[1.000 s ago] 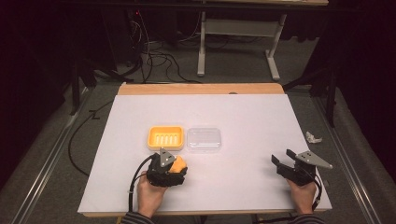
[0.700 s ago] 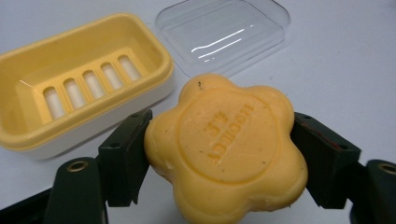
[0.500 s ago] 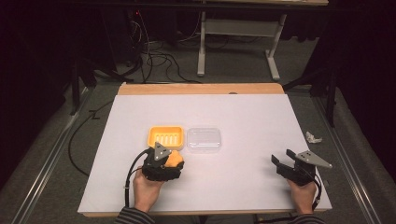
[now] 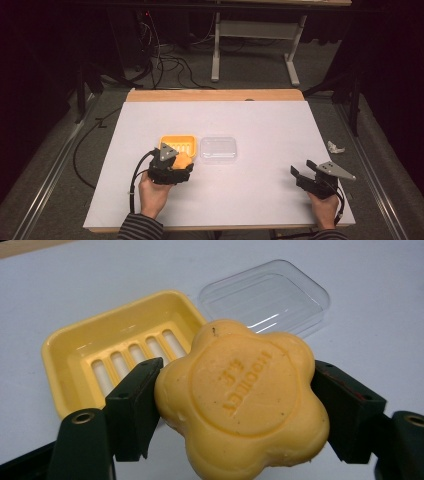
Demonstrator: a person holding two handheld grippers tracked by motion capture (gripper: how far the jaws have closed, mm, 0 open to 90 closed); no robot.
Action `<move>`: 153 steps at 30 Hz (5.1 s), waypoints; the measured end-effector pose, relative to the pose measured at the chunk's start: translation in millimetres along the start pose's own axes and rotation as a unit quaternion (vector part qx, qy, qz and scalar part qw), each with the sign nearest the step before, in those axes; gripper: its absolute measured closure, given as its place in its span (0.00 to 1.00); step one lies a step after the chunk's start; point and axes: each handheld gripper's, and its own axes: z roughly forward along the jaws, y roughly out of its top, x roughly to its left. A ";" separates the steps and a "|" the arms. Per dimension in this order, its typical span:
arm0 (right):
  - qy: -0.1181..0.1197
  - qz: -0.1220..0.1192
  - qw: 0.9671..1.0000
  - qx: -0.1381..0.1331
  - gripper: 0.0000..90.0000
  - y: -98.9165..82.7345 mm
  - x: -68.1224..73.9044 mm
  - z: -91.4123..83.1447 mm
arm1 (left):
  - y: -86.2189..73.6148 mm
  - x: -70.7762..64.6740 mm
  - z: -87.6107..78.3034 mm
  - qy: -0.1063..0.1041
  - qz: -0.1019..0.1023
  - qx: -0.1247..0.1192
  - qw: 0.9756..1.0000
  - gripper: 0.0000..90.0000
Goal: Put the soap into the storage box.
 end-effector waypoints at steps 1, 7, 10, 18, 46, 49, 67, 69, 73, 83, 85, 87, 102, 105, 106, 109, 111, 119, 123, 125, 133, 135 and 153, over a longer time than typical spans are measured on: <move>0.000 0.000 1.000 0.000 0.35 0.0 0.0 0.0 | 0.0 0.0 0.0 0.000 0.000 0.000 1.000 0.30; 0.000 -0.001 1.000 -0.002 0.35 -0.1 -0.4 -0.3 | 7.5 4.3 1.6 0.008 0.002 0.003 1.000 0.31; 0.001 -0.002 1.000 -0.003 0.35 -0.2 -0.3 -0.4 | 10.0 7.9 2.9 0.013 0.002 0.004 1.000 0.31; 0.002 0.000 1.000 -0.002 0.35 -0.1 -0.5 -0.2 | 17.1 15.8 9.5 0.023 -0.003 0.015 1.000 0.30; 0.003 -0.005 1.000 -0.004 0.35 -0.3 -0.5 -0.6 | 34.9 42.6 43.1 0.056 -0.037 0.036 0.997 0.30; 0.003 -0.004 1.000 -0.003 0.35 -0.2 -0.2 -0.5 | 34.6 44.3 46.8 0.058 -0.040 0.038 0.997 0.30; 0.002 -0.008 1.000 -0.002 0.34 0.0 0.2 0.3 | 30.5 53.5 72.5 0.070 -0.060 0.064 0.994 0.30; 0.002 -0.009 1.000 -0.002 0.34 0.0 0.3 0.3 | 29.9 54.3 73.7 0.070 -0.062 0.066 0.993 0.30; 0.001 -0.009 1.000 -0.002 0.34 0.0 0.4 0.3 | 28.0 56.2 77.6 0.075 -0.062 0.072 0.993 0.30; 0.002 -0.008 1.000 0.000 0.34 0.1 0.6 0.3 | 25.7 56.9 87.6 0.079 -0.066 0.087 0.991 0.30; 0.002 -0.009 1.000 -0.001 0.34 0.1 0.4 0.4 | 25.1 56.4 89.2 0.081 -0.065 0.089 0.991 0.30; 0.002 -0.009 1.000 -0.001 0.34 0.1 0.3 0.4 | 25.0 56.6 89.8 0.080 -0.066 0.091 0.990 0.30; 0.003 -0.010 1.000 0.002 0.34 0.2 1.3 0.6 | 20.6 62.1 91.0 0.070 -0.070 0.099 0.990 0.29; 0.002 -0.011 1.000 0.002 0.34 0.2 1.4 0.7 | 21.8 62.6 87.5 0.068 -0.074 0.088 0.991 0.28; 0.002 -0.011 1.000 0.002 0.34 0.2 1.4 0.7 | 22.5 62.7 85.8 0.069 -0.073 0.083 0.991 0.28; 0.003 -0.010 1.000 0.002 0.34 0.2 1.3 0.6 | 23.6 63.3 81.5 0.069 -0.072 0.076 0.992 0.28; 0.002 -0.011 1.000 0.002 0.34 0.2 1.2 0.7 | 23.4 63.4 78.2 0.071 -0.068 0.074 0.992 0.28; 0.002 -0.011 1.000 0.002 0.34 0.2 1.2 0.7 | 25.5 61.6 68.4 0.067 -0.061 0.057 0.994 0.28; 0.003 -0.010 1.000 0.002 0.34 0.2 1.4 0.6 | 24.2 61.9 63.5 0.068 -0.060 0.050 0.995 0.28; 0.002 -0.011 1.000 0.003 0.34 0.2 1.2 0.8 | 24.8 61.7 58.8 0.066 -0.059 0.043 0.995 0.28; 0.002 -0.011 1.000 0.002 0.34 0.2 1.4 0.7 | 26.6 59.0 47.6 0.060 -0.054 0.025 0.996 0.28; 0.002 -0.011 1.000 0.003 0.34 0.3 1.2 0.8 | 26.8 57.9 44.7 0.059 -0.052 0.022 0.997 0.28; 0.003 -0.010 1.000 0.004 0.34 0.3 1.3 1.0 | 25.2 52.4 26.1 0.058 -0.037 0.000 0.998 0.28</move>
